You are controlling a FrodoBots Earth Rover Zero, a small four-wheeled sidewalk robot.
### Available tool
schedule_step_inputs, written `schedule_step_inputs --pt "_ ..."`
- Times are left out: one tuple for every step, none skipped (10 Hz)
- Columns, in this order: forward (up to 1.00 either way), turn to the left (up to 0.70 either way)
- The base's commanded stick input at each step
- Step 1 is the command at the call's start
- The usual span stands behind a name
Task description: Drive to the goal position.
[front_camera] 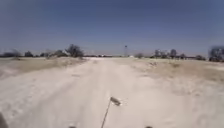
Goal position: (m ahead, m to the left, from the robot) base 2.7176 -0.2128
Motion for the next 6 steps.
schedule_step_inputs --pt "0.70 0.00" --pt "0.70 0.00" --pt "0.70 0.07" --pt "0.70 0.27" --pt "0.70 0.35" --pt "0.70 0.00"
